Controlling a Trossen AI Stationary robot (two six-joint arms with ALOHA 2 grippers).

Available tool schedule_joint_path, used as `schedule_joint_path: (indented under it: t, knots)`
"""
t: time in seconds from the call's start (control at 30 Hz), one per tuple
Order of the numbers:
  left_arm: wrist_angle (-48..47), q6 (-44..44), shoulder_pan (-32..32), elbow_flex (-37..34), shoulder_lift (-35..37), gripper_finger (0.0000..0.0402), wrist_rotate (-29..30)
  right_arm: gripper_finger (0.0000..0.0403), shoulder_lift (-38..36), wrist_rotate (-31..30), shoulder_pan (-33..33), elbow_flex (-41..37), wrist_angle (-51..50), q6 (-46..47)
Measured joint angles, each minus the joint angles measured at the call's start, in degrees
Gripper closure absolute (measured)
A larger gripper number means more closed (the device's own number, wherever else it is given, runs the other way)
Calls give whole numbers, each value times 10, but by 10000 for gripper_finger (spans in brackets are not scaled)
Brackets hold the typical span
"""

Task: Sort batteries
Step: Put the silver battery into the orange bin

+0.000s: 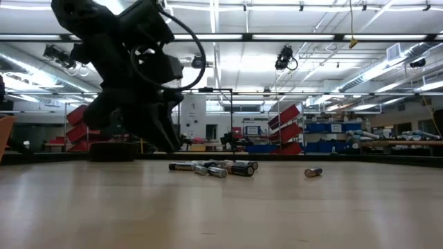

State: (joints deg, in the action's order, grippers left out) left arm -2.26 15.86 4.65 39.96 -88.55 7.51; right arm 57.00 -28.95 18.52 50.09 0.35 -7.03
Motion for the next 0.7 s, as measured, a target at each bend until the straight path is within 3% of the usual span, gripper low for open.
schedule_joint_path:
  t: [0.7]
  knots:
    - [111, -15, -6, -69, 0, 302, 0, 396, 1, 0, 0, 0, -1, -1]
